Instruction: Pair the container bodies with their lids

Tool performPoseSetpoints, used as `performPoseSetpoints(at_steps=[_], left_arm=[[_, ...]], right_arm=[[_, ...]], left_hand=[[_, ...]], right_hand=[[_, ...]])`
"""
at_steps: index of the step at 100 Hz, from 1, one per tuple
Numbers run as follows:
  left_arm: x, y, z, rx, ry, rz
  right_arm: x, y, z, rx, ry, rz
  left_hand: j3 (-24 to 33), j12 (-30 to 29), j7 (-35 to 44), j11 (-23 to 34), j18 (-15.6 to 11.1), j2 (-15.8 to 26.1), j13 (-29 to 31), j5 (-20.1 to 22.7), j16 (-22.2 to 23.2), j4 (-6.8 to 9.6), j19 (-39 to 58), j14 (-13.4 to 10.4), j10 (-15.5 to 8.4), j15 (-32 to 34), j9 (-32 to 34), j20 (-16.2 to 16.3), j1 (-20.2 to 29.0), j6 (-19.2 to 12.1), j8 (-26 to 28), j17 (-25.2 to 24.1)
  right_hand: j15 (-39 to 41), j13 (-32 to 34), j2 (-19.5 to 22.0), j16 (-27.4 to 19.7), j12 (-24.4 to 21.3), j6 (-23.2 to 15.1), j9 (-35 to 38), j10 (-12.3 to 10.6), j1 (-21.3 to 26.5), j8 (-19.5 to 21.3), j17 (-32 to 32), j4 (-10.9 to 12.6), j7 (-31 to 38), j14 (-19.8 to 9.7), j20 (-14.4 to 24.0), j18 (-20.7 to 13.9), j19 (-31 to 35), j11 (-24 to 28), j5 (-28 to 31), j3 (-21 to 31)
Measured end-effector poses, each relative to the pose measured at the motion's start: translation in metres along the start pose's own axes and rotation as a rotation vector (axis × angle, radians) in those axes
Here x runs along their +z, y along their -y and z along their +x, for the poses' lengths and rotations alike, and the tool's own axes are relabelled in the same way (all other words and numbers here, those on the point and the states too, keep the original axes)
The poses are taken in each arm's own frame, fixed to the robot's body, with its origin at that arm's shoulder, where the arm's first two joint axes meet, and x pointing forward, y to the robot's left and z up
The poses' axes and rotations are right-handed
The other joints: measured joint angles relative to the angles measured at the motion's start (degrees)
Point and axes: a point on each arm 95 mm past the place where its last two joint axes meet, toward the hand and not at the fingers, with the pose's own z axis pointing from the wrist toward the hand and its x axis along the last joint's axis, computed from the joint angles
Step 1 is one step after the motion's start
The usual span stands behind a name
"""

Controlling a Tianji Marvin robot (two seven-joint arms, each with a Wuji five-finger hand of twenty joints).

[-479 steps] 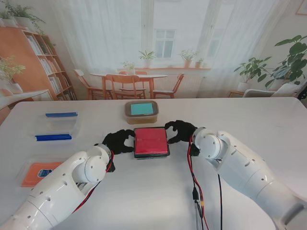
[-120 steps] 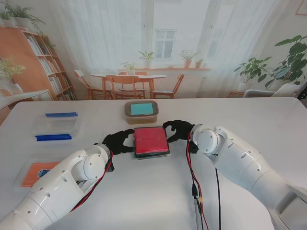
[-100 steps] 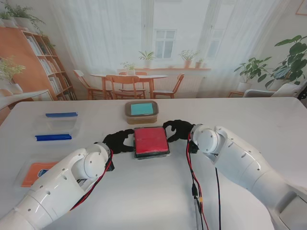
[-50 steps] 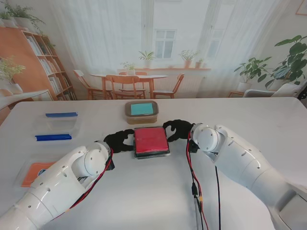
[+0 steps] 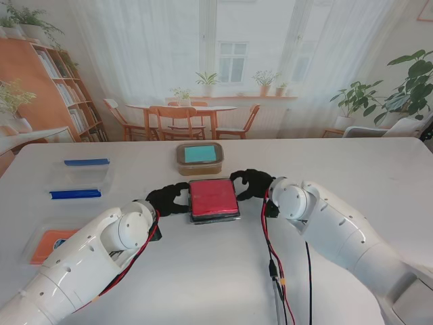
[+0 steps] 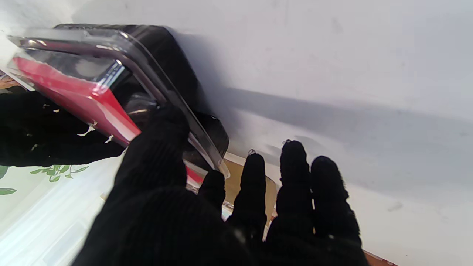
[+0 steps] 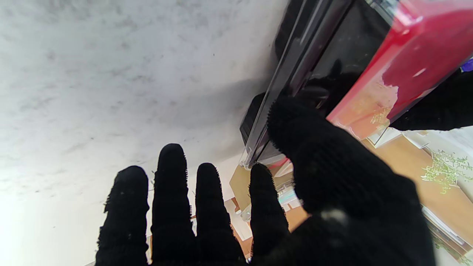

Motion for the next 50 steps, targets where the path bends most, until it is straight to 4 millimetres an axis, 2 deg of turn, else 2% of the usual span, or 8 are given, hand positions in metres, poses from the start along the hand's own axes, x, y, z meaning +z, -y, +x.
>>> performPoseSetpoints(at_steps=[50], left_arm=[[-0.0065,-0.0027,-0.0039,0.001,-0.004,0.011]], right_arm=[[-0.0048,0.0048,0.0039,0.013,-0.019,-0.013]], left_hand=[[0.0,0.0,0.0,0.0,0.0,-0.1,0.0,0.2,0.0,0.03,0.0,0.0,0.0,0.0,0.0,0.0,0.5,0.0,-0.1,0.0]], right_hand=[[0.0,0.0,0.0,0.0,0.0,0.9,0.0,0.0,0.0,-0.8,0.0,0.0,0.1,0.0,0.0,0.0,0.0,0.0,-0.7,0.0]])
